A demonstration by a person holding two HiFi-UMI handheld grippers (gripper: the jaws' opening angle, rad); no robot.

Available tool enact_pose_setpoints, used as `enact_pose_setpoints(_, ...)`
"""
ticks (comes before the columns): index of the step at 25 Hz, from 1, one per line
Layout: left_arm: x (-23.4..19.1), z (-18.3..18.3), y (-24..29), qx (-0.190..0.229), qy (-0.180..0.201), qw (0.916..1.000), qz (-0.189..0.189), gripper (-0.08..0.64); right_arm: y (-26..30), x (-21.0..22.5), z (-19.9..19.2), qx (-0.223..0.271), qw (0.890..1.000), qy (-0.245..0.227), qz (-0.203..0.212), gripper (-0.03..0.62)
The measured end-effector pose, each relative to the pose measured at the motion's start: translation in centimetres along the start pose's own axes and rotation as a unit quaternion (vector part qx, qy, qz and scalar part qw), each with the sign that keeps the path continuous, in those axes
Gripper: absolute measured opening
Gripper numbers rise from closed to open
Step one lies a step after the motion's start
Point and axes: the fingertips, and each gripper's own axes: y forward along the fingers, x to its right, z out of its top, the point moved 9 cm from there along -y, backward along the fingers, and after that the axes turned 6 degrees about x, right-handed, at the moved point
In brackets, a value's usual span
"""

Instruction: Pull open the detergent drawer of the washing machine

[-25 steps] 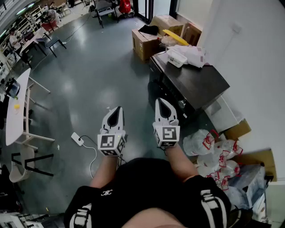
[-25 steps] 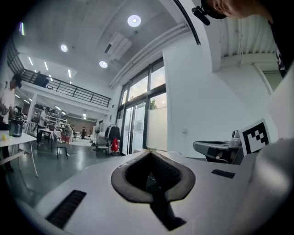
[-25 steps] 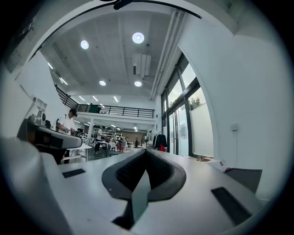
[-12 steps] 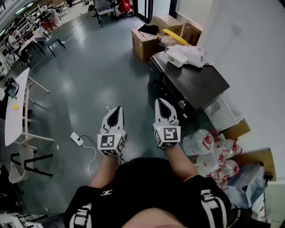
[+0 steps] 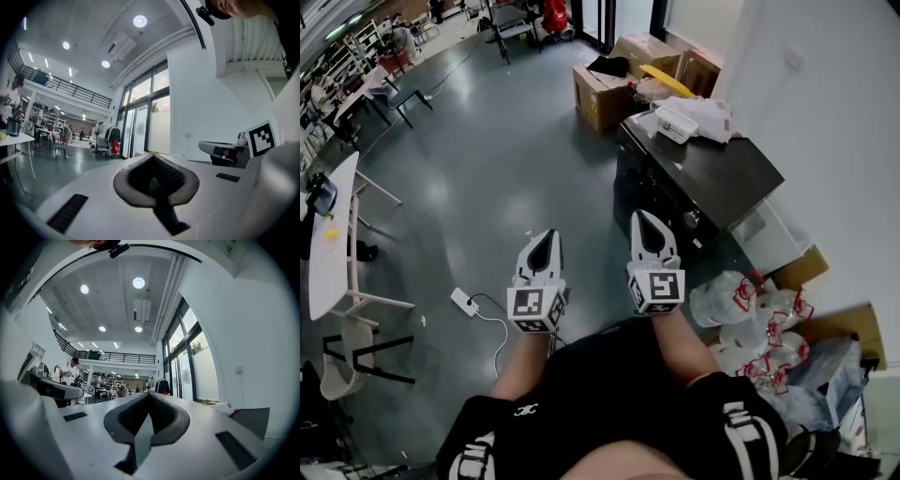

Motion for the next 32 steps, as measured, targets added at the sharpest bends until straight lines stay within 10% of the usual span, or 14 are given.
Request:
enact_pose_setpoints(16,-5.8,-1.2,3.8,0.000,-0.001,1.0000,0.007,0.000,6.4,-1.3,-2.5,-0.002,1.000,-0.006,0.006,0.003)
enact_pose_setpoints(32,-13.0,-2.4,23.5,0.003,0.018,0.9997,0.017,0.000,26.0,6.7,-8.0,0.004,1.000,-0.004,0.013,0.003)
